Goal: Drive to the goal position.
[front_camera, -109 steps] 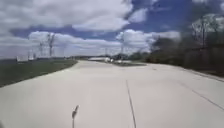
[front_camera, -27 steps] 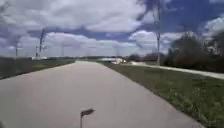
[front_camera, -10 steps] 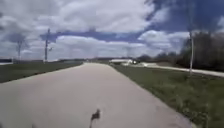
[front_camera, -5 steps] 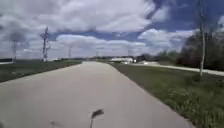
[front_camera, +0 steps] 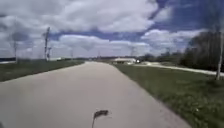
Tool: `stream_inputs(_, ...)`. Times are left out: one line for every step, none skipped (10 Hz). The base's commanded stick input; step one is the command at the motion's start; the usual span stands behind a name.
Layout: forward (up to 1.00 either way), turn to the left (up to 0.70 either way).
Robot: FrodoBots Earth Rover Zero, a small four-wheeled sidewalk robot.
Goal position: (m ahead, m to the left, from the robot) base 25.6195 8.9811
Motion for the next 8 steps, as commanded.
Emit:
stream_inputs(1.00, 0.00)
stream_inputs(1.00, 0.00)
stream_inputs(1.00, 0.00)
stream_inputs(1.00, 0.00)
stream_inputs(1.00, 0.19)
stream_inputs(1.00, 0.01)
stream_inputs(1.00, 0.00)
stream_inputs(1.00, 0.00)
